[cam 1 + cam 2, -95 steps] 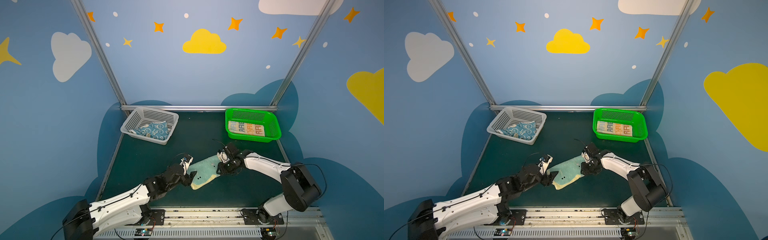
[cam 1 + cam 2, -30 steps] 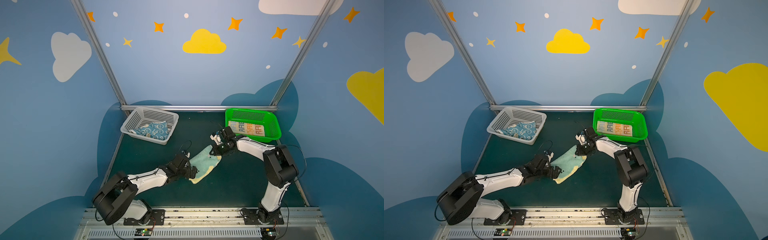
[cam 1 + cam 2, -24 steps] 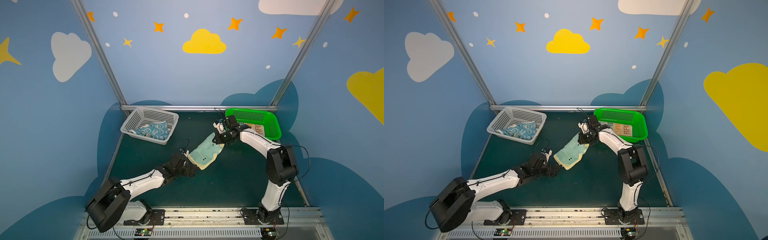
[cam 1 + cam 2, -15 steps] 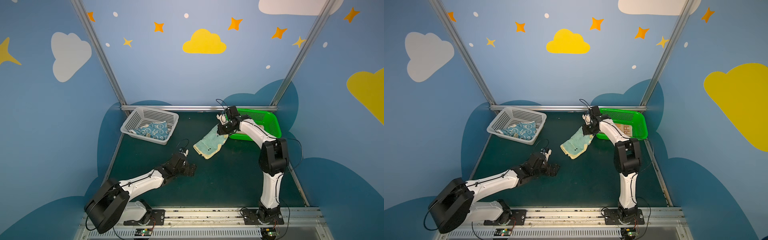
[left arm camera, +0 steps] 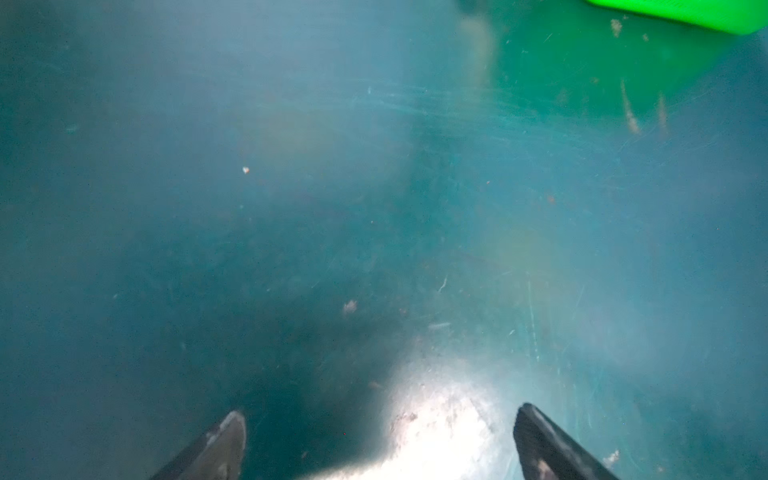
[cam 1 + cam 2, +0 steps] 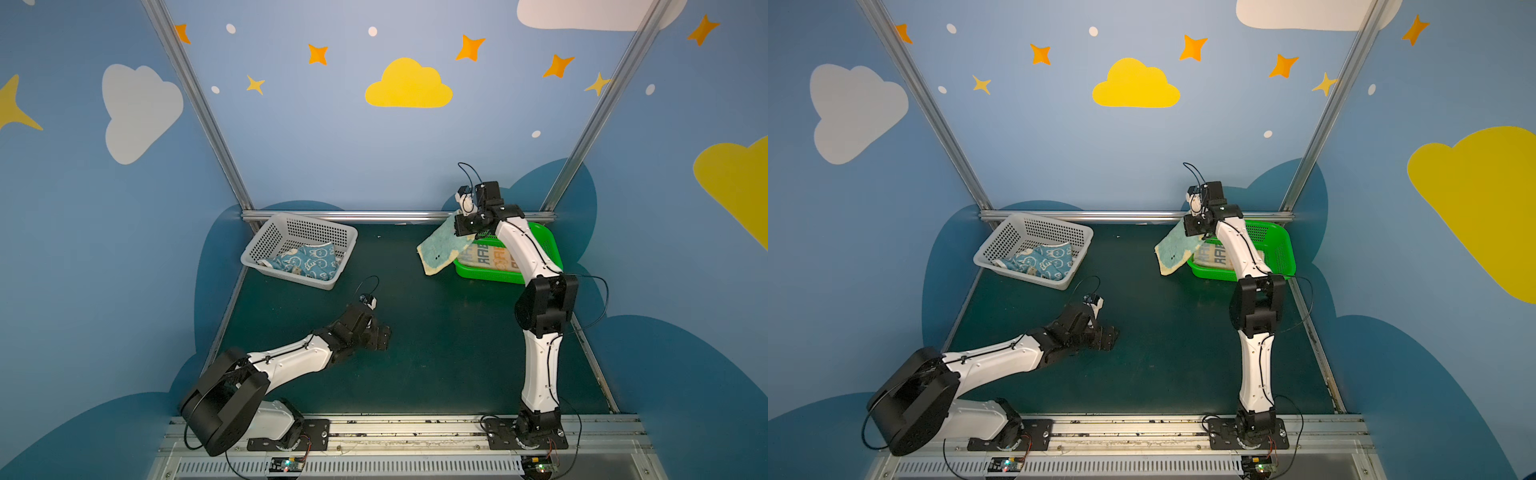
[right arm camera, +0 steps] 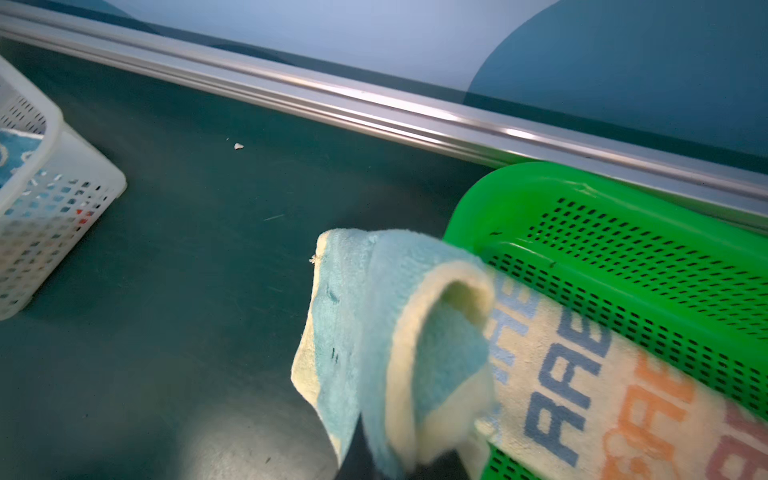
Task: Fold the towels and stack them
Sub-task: 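Carry the folded towel with the right gripper into the green basket, then lay the towel flat on the printed towel and open the right gripper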
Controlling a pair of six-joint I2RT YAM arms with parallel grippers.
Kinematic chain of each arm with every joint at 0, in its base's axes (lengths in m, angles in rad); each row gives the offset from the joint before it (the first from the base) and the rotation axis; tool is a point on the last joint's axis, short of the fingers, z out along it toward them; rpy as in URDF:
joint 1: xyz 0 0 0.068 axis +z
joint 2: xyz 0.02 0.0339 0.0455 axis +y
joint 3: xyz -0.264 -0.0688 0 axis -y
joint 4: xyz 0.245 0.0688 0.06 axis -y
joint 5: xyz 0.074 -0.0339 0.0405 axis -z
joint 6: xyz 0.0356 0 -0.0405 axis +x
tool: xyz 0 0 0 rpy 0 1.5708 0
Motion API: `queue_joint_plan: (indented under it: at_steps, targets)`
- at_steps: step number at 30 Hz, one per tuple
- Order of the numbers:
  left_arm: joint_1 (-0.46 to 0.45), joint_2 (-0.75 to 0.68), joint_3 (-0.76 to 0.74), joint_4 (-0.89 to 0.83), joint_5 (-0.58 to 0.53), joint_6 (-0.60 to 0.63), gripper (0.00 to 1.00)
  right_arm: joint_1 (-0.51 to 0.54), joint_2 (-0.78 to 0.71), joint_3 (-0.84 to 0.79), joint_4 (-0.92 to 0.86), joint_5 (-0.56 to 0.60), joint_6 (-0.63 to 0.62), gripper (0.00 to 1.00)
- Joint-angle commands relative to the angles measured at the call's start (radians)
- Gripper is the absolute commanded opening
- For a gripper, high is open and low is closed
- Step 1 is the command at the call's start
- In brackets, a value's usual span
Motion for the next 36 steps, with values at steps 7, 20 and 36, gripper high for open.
queue_joint_plan:
  at_steps: [7,20,36]
  targets:
    - [0.007,0.028,0.055,-0.035,-0.009,0.029,1.0,-0.147,-0.077,-0.126,0.123,-0.011,0.065,0.0]
    - [0.008,0.075,0.112,-0.064,-0.003,0.007,1.0,-0.31,-0.148,-0.468,0.491,-0.067,0.119,0.0]
    - [0.008,0.121,0.154,-0.077,0.0,0.002,1.0,-0.386,-0.092,-0.449,0.407,-0.043,0.193,0.55]
